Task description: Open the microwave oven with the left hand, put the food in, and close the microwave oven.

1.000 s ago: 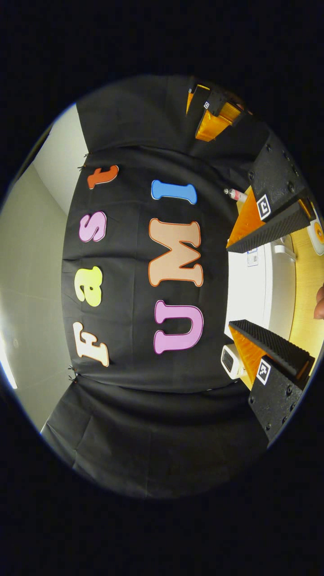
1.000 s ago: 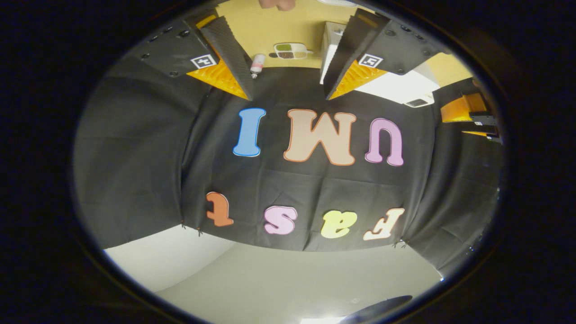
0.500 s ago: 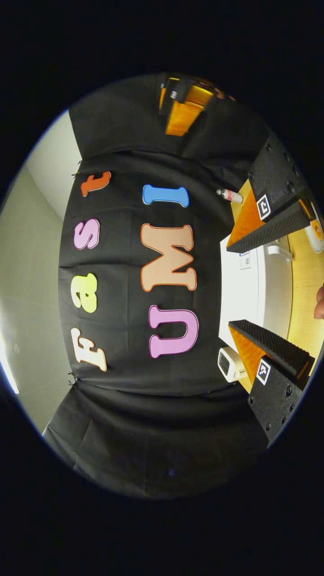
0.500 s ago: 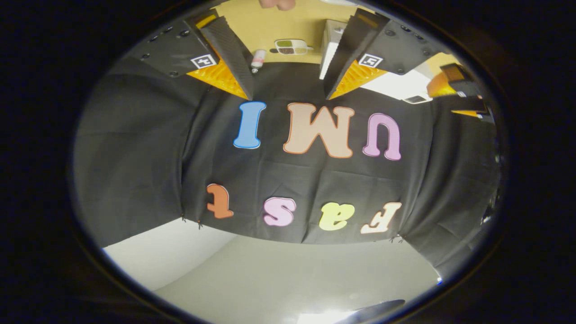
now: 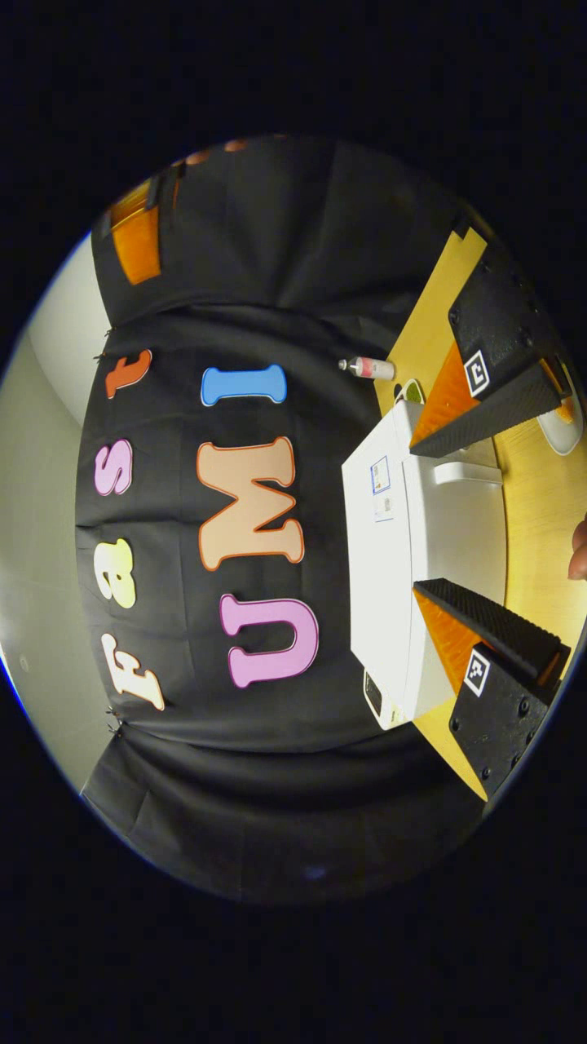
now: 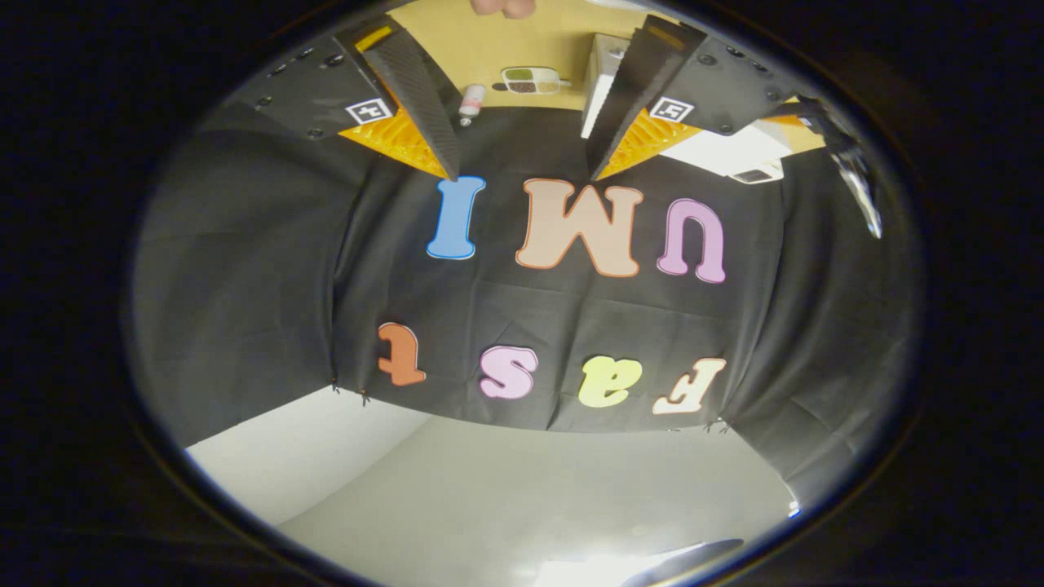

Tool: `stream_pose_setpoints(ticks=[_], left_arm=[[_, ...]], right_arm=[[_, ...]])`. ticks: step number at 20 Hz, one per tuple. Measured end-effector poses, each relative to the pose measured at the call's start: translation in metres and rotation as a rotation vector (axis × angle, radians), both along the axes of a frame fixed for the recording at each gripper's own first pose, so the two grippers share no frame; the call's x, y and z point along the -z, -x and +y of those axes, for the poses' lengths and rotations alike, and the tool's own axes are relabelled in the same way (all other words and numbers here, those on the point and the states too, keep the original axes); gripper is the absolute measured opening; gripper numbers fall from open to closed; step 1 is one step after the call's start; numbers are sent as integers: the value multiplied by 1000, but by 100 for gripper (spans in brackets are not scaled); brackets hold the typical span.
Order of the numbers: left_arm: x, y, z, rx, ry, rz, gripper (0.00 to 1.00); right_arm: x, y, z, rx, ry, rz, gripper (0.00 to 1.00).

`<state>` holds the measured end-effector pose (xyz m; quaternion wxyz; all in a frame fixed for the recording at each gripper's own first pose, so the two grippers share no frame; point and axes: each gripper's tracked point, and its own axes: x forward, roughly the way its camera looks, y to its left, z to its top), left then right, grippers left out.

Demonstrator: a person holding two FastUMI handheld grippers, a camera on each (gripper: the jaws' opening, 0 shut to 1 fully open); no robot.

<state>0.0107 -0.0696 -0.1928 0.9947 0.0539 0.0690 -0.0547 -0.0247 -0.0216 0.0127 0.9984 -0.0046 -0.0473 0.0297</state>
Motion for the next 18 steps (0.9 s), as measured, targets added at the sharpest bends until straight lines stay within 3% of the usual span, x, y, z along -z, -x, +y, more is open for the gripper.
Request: stream_pose_setpoints(ticks=[8, 18], left_arm=[[103, -29, -24, 60, -48, 200, 98], [150, -63, -41, 90, -65, 300, 98]], right_arm=[[10, 7, -14, 40, 48, 6, 96], [15, 12, -28, 83, 79, 19, 98]])
